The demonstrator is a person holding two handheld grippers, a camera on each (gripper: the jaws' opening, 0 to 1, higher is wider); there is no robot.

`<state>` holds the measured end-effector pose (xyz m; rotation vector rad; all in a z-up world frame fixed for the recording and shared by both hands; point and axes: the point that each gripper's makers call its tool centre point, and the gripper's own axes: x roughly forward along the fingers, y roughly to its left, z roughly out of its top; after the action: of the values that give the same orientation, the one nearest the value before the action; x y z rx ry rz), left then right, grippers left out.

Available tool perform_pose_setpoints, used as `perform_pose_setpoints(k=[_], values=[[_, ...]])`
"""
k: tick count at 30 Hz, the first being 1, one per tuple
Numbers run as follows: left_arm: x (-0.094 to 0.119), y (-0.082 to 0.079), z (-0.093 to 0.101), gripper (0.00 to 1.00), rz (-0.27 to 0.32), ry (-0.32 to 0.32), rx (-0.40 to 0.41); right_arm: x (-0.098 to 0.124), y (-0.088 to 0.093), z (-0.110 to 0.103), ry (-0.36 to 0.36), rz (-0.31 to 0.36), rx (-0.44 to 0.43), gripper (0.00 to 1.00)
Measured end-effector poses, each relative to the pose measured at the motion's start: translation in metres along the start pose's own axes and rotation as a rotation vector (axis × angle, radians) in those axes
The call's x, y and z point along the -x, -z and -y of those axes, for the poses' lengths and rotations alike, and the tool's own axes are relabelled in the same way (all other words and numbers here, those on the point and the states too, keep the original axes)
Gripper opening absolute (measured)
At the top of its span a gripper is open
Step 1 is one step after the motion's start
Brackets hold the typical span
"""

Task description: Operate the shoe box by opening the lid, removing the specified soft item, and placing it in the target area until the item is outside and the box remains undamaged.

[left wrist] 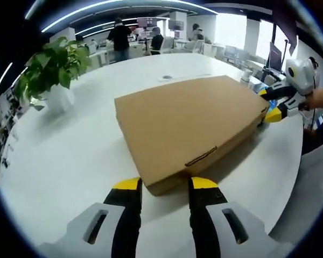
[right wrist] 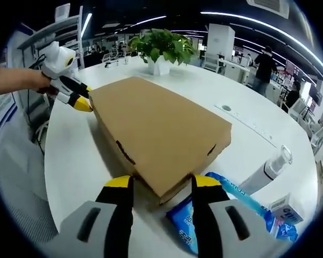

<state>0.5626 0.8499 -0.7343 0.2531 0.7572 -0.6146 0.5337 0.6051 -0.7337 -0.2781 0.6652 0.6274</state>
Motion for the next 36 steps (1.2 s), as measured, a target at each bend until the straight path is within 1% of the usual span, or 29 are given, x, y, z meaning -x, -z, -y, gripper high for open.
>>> perform_pose_setpoints(k=[2,3,4,8,14,17,20,24,31,36], values=[[0.002,-0.001,-0.002,0.37,0.01,-0.014,-0.009,0.002,0.002,0.0,0.002,-0.007,0.009,0.4],[0.004,-0.004,-0.004,0.39,0.028,-0.029,-0.018,0.004,0.002,0.001,0.004,-0.004,0.006,0.41],[0.006,-0.004,-0.005,0.4,0.031,-0.032,-0.011,0.006,0.003,0.001,0.003,0.0,0.002,0.42],[0.017,-0.003,-0.006,0.39,0.045,-0.026,-0.001,0.019,0.003,0.003,0.018,0.02,-0.003,0.42],[0.035,0.001,0.007,0.4,0.073,-0.008,-0.017,0.042,0.01,0.005,0.039,0.038,0.005,0.43],[0.045,0.003,0.016,0.4,0.095,0.004,-0.012,0.057,0.014,0.006,0.055,0.052,-0.008,0.45],[0.055,0.005,0.027,0.41,0.113,0.017,-0.029,0.069,0.017,0.007,0.068,0.059,-0.014,0.46],[0.066,0.005,0.037,0.43,0.139,0.027,-0.037,0.086,0.019,0.01,0.093,0.08,-0.033,0.48],[0.083,0.006,0.045,0.48,0.174,0.024,-0.047,0.116,0.03,0.01,0.13,0.084,-0.024,0.54],[0.099,0.003,0.052,0.52,0.205,0.014,-0.046,0.138,0.039,0.012,0.162,0.099,-0.063,0.57]])
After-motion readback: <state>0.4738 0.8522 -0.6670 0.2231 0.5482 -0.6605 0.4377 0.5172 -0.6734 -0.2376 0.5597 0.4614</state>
